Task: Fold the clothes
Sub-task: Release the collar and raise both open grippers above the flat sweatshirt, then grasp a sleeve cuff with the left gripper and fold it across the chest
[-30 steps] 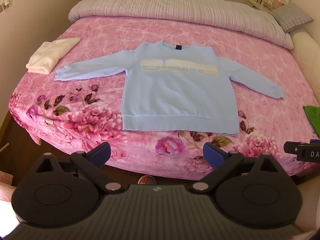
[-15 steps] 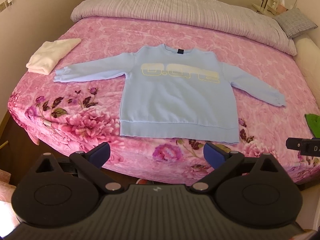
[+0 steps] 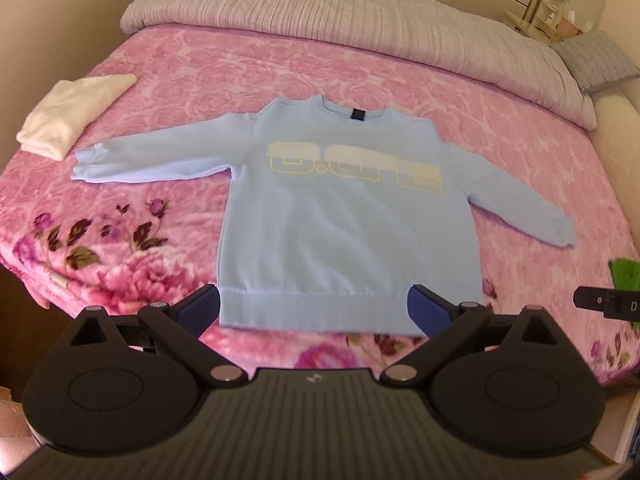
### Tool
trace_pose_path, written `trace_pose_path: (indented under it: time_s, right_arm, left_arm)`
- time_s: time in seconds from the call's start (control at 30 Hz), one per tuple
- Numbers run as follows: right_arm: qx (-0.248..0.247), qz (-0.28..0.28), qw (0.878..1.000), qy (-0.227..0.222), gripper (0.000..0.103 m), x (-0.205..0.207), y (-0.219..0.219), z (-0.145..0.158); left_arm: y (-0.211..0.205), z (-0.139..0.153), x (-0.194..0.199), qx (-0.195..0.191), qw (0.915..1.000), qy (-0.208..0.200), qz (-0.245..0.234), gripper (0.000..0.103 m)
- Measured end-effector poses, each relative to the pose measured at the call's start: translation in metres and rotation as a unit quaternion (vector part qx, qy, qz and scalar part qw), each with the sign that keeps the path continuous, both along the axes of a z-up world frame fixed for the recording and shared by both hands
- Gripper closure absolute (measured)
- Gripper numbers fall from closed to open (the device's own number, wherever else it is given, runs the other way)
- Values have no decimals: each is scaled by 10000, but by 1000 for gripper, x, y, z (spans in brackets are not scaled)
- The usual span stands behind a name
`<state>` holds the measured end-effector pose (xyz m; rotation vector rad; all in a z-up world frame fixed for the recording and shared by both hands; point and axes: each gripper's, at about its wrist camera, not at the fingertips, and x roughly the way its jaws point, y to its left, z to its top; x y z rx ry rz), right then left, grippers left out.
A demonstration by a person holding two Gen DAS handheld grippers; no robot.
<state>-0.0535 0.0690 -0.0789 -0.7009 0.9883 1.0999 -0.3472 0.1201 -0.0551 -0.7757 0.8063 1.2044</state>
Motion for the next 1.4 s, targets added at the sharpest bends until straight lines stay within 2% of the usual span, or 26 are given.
trace_pose_path:
  time_s: [0.3, 0.5, 0.6, 0.83, 0.87, 0.93, 1.0, 1.07, 1.17, 1.3, 1.4]
  right_arm:
    - [-310, -395, 9985, 231, 14, -2, 101, -26]
    - [-371, -664, 9952, 616, 14, -13, 169, -50]
    - [-442, -785, 9922, 858, 14, -15, 199, -66]
    - [-658, -1097, 9855, 1117, 14, -39, 265, -101]
    - [-680, -1140, 9847, 1125, 14, -42, 273, -107]
    - [-751, -1120, 9840, 1161, 14, -52, 287, -122]
    - [-857, -1045, 9841, 1155, 14, -62, 295, -136]
    - [-977, -947, 9843, 1127, 14, -69, 304, -149]
    - [-1179, -778, 9838, 1099, 14, -77, 311, -169]
    - [-1460, -754, 9805, 1077, 14, -84, 312, -193]
    - [-1599, -689, 9789, 1067, 14, -89, 313, -205]
  left_arm:
    - [120, -14, -48, -363, 9984, -250, 351, 4]
    - [201, -47, -112, -671, 9924, -550, 877, 4]
    - [231, -73, -144, -847, 9870, -771, 1130, 5]
    - [284, -143, -215, -1232, 9667, -1279, 1843, 5]
    - [289, -155, -225, -1262, 9628, -1350, 1974, 6]
    - [295, -175, -244, -1202, 9556, -1460, 2260, 18]
    - [299, -196, -267, -1088, 9451, -1549, 2664, 39]
    - [303, -215, -289, -1057, 9323, -1604, 3064, 45]
    - [300, -236, -324, -782, 9081, -1830, 3685, 45]
    - [291, -261, -361, -566, 8642, -2454, 4356, 44]
    - [283, -276, -377, -292, 8380, -2921, 4599, 44]
